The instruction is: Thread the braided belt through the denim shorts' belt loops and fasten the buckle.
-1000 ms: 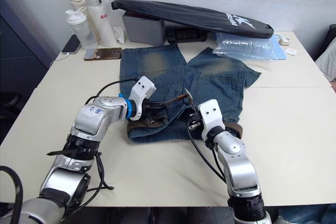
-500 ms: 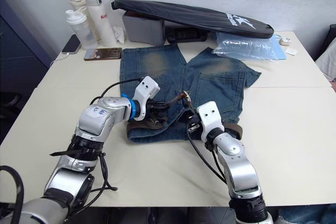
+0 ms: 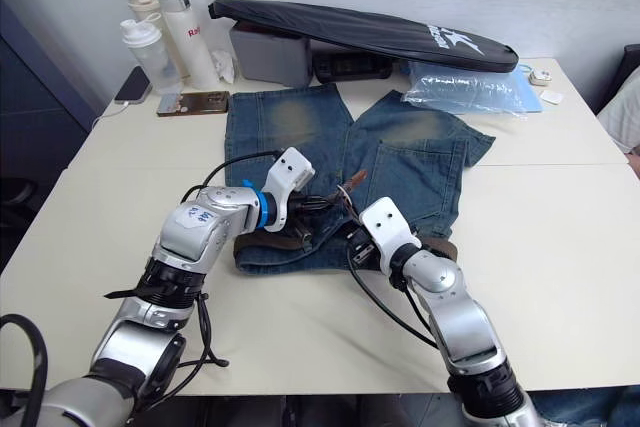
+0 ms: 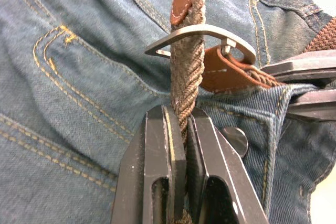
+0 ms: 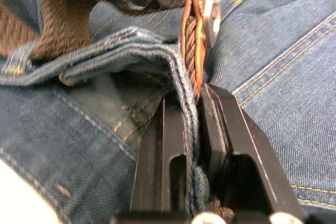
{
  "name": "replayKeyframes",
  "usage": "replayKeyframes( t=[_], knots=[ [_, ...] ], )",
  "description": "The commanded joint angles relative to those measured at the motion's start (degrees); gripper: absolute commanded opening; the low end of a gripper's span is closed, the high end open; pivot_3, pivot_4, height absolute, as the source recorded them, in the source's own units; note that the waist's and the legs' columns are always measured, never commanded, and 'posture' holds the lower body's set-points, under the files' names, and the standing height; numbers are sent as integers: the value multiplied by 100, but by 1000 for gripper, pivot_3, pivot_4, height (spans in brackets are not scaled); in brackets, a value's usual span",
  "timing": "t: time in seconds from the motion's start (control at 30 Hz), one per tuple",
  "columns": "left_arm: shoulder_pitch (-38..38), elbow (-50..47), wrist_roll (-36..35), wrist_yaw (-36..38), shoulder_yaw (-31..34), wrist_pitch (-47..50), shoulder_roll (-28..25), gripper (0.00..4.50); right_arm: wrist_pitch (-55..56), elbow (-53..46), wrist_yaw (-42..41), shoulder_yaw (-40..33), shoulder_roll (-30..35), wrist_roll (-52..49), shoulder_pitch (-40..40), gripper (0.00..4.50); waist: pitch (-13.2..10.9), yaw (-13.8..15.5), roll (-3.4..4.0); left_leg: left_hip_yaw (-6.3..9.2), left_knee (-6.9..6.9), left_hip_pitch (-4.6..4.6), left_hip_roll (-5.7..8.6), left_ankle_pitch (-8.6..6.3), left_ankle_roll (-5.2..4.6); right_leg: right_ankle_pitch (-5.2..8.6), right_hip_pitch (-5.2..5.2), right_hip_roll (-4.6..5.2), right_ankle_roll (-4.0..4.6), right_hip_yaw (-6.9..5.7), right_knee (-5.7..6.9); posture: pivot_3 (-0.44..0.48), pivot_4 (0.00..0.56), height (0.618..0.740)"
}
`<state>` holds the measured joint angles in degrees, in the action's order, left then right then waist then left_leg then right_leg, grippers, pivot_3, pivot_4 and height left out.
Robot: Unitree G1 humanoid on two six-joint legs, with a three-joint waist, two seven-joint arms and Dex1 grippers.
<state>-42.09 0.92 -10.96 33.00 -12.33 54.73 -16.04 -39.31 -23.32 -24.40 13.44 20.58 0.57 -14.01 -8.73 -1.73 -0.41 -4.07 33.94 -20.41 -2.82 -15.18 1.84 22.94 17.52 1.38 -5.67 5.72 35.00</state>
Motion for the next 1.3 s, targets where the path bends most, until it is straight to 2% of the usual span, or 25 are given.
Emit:
replayKeyframes(
  t=[0.03, 0.23, 0.33, 0.67, 0.9, 1.2, 1.23, 1.3],
  knots=[
    [-115, -188, -54, 31, 2, -240, 75, 0, 208, -127, -401, 396, 328, 117, -157, 41, 0, 1, -1, 0, 0, 0, 0, 0, 0, 0, 0, 0, 0, 1, -1, 0, 150, 740],
    [-65, -163, -33, 36, -23, -316, 59, 0, 675, -147, -586, 488, 746, 399, -363, 41, -1, 3, -1, -1, 2, 0, 1, 0, 0, 0, -1, 0, 0, 1, -3, 0, 150, 740],
    [-38, -114, -5, 43, -87, -389, 74, 0, 1076, -176, -873, 761, 1092, 700, -475, 41, -1, 5, -2, -1, 2, 0, 1, 0, 0, 0, -1, 1, 0, 1, -3, 0, 150, 740],
    [-114, 112, 59, 18, -227, -624, 274, 0, 1682, -84, -1159, 993, 1399, 1230, -335, 41, -2, 14, -3, -1, 9, 0, 0, 0, 0, 0, -4, 1, 0, 1, -4, 0, 150, 740],
    [-81, 69, 34, 31, -188, -609, 325, 0, 1412, -432, -1278, 354, 1106, 624, -94, 41, -2, 14, -3, -2, 9, 0, 0, 0, 0, 0, -4, 1, 0, 1, -3, 0, 150, 740],
    [-55, 97, 52, 42, -172, -649, 293, 0, 470, -1314, -1664, -415, 1161, -372, -14, 4218, -2, 20, -3, 0, 8, -1, 0, 0, 0, 0, -6, 1, -1, 0, -3, 0, 150, 740],
    [-58, 103, 49, 40, -168, -647, 297, 0, 280, -1402, -1689, -552, 1150, -557, -9, 4468, -2, 22, -4, 0, 8, -2, 1, 0, -1, -1, -7, 3, -2, 0, -3, 0, 150, 740],
    [-54, 106, 46, 38, -167, -645, 303, 0, -8, -1502, -1674, -741, 1122, -809, -12, 4468, -2, 22, -3, 1, 8, -3, 2, -1, -2, -1, -7, 4, -2, 1, -4, 0, 150, 740]
  ],
)
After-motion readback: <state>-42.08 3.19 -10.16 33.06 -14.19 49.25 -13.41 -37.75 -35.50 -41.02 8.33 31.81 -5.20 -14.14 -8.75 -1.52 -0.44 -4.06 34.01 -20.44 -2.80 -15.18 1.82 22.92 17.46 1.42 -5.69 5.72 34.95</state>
